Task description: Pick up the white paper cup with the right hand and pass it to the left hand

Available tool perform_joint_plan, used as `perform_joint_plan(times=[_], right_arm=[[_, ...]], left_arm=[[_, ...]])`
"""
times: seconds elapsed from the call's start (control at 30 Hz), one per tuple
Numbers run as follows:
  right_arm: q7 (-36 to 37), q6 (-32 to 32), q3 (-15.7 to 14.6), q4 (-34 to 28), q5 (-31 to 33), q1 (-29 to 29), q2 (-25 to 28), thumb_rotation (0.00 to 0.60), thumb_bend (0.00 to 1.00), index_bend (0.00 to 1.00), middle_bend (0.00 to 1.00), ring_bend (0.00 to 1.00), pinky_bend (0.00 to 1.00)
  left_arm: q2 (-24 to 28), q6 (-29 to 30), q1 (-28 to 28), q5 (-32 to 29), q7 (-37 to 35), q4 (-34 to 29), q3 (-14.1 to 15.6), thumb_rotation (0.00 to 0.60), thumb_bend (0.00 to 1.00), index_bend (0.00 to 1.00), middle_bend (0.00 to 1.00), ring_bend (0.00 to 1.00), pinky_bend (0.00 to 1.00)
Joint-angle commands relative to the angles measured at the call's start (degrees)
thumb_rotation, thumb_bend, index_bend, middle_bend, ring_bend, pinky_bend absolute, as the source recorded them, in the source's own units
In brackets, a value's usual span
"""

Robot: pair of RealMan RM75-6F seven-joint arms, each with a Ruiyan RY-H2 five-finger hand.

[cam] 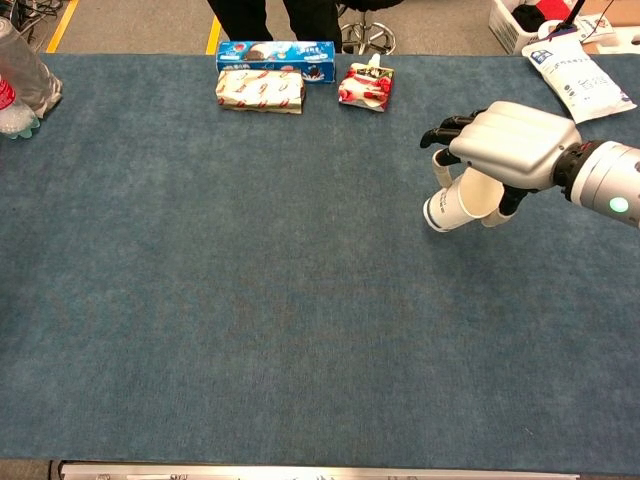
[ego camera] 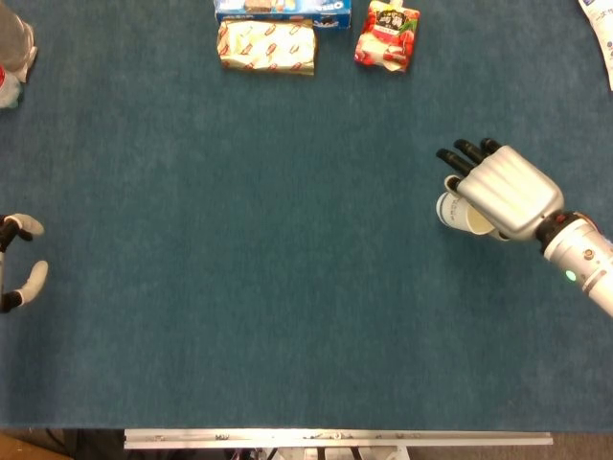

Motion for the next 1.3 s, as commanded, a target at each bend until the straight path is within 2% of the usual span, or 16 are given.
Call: perform_joint_plan(times=[0.03, 0.2, 0.33, 0.63, 1.03, 1.3], right_arm=[[0.0, 0.3, 0.4, -0.5, -0.2, 0.3, 0.2, 0.600, 0.00, 0.47, 0.16, 0.14, 0.28], [-0.1, 0.7, 1.5, -1.5, -0.5, 1.4, 0.1, 0.600, 0.00, 0.47, 0.16, 0.14, 0.28], [-0.6, 0.8, 2.6, -2.4, -0.4, 2.6, -0.4, 0.600, 0.00, 0.48, 0.16, 0.14, 0.28], [-1.3, 0.5, 3.5, -3.9, -0.5, 4.6, -1.4, 0.600, 0.00, 0.48, 0.16, 0.14, 0.28], [-0.1, 1.0, 4.4, -4.1, -1.3, 6.1, -3.0, 0.600, 0.00, 0.48, 0.16, 0.14, 0.28], [1.1, 0.7, 4.7, -3.3, -2.6, 7.5, -4.9, 0.600, 0.00, 0.48, 0.16, 0.14, 0.28]], left_arm=[[-0.1, -1.1, -0.5, -0.7, 0.8, -0.9, -0.2, 0.600, 0.29, 0.40, 0.44, 0.31, 0.52], [0.5, -6.1, -2.9, -4.0, 4.8, -6.2, -0.7, 0.600, 0.27, 0.37, 0.42, 0.28, 0.51], [0.1, -10.6, -5.6, -7.7, 7.8, -10.0, -1.8, 0.600, 0.23, 0.36, 0.35, 0.23, 0.46], [-4.0, -16.0, -10.4, -12.4, 8.8, -13.1, -4.1, 0.600, 0.18, 0.34, 0.26, 0.16, 0.37], [-11.1, -20.7, -15.9, -19.9, 7.5, -12.5, -7.5, 0.600, 0.17, 0.32, 0.22, 0.13, 0.34], [-16.4, -22.3, -19.6, -22.5, 6.8, -9.8, -9.4, 0.600, 0.17, 0.33, 0.22, 0.13, 0.33]])
